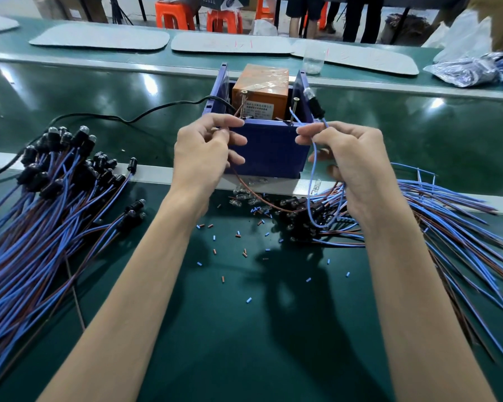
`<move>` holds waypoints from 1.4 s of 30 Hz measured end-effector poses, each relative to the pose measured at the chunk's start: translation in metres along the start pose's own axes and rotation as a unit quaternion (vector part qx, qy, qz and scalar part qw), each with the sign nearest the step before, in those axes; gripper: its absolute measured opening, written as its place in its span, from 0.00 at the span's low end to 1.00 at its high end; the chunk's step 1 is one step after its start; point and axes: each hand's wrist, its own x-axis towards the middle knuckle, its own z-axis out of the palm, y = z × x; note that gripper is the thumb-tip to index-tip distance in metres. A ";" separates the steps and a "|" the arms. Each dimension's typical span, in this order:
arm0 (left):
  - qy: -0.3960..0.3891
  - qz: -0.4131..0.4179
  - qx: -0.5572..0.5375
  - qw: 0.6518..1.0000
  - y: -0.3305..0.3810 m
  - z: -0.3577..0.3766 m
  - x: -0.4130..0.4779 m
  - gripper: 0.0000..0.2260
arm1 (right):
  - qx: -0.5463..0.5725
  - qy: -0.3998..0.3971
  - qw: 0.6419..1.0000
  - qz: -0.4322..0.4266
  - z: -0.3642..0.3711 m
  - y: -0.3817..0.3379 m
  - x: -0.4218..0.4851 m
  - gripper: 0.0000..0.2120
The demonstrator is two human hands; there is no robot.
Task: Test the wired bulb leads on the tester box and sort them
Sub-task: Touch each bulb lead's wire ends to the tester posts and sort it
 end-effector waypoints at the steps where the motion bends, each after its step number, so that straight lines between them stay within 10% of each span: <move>1: -0.013 -0.006 0.002 1.000 0.001 0.000 0.000 0.15 | 0.000 -0.005 1.000 0.003 0.001 0.000 0.000 0.14; 42: 0.063 0.000 -0.086 0.994 0.004 -0.007 0.003 0.11 | 0.042 0.051 0.997 0.039 -0.011 0.010 0.011 0.13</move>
